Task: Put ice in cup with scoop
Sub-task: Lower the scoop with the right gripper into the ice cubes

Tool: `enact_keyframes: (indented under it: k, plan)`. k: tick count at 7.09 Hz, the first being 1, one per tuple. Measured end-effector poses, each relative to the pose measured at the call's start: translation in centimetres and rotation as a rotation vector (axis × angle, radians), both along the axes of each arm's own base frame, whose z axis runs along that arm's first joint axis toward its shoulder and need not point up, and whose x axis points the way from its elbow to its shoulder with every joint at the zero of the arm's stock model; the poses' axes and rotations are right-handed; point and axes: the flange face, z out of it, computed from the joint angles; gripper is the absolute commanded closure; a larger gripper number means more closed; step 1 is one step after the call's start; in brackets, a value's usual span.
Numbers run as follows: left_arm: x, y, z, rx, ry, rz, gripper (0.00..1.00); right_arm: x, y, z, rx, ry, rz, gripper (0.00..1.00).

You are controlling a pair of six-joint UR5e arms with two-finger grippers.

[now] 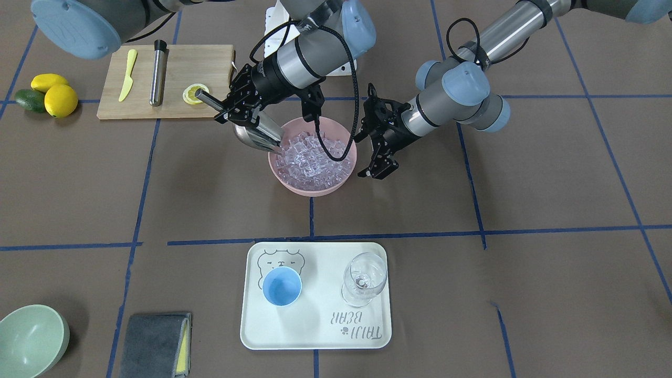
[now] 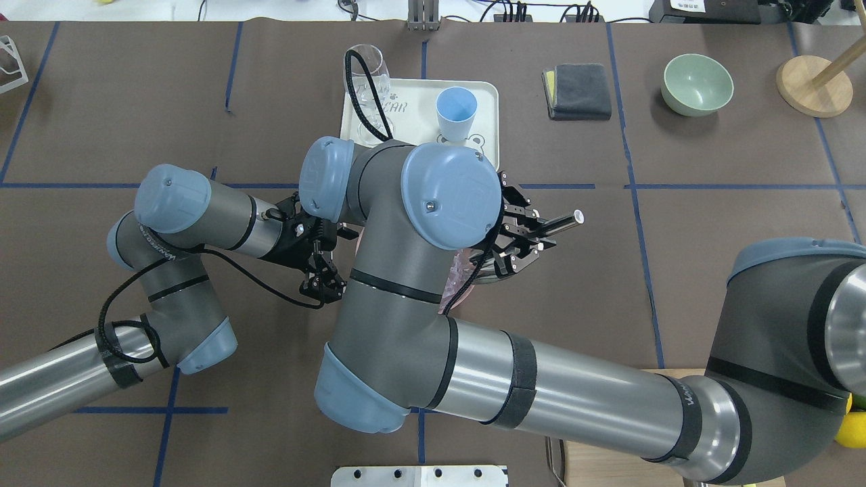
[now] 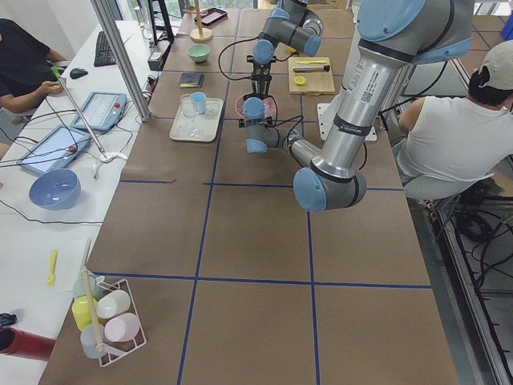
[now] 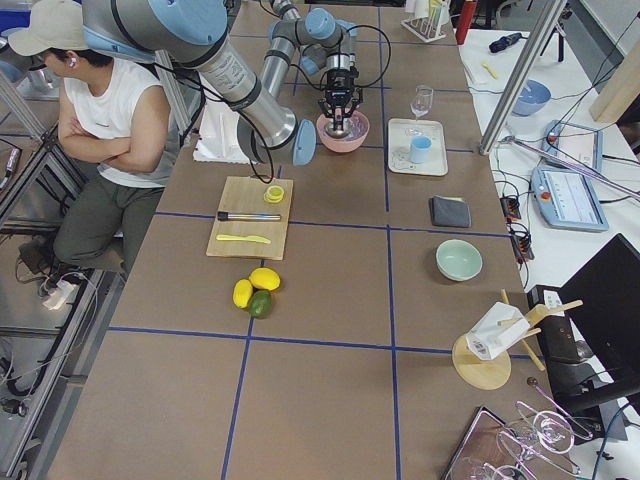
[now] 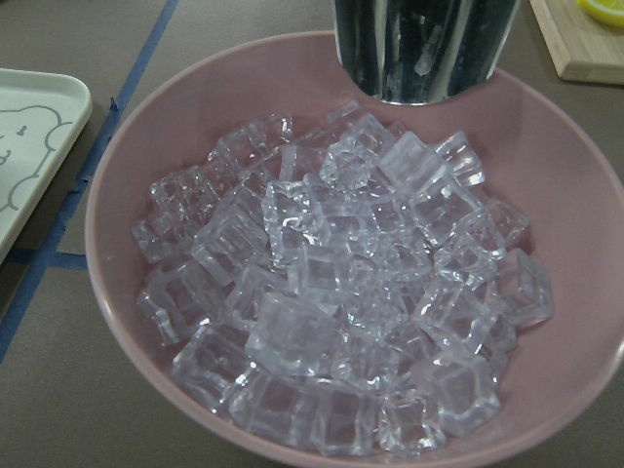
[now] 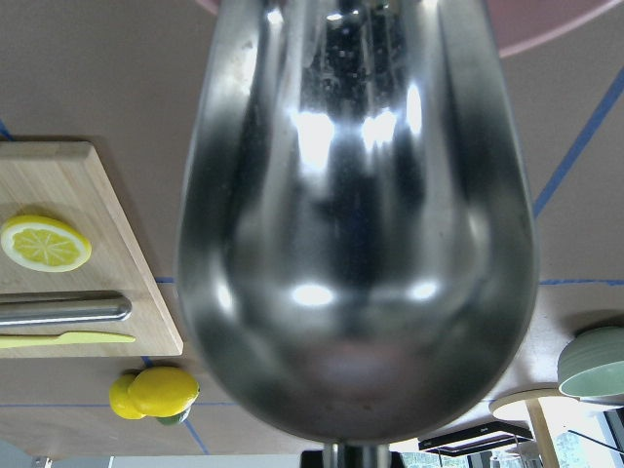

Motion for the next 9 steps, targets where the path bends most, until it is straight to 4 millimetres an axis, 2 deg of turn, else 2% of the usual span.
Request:
enact_keyframes:
  k: [3,6,9]
  plan:
    - [0.0,0.0,0.0,0.0,0.0,0.0,0.0,-2.3,-0.9,-0.6,0.005,-0.015,0.003,1.0]
    - [0.0,0.0,0.1,0.0,-0.001,0.0,0.0,-3.8,-0.2,-0.3,0.015,-0.041,-0.005,1.0]
    - [0.0,0.0,0.2,0.001,-0.003,0.001,0.0,-4.8,-0.2,1.3,0.041,-0.123,-0.007,1.0]
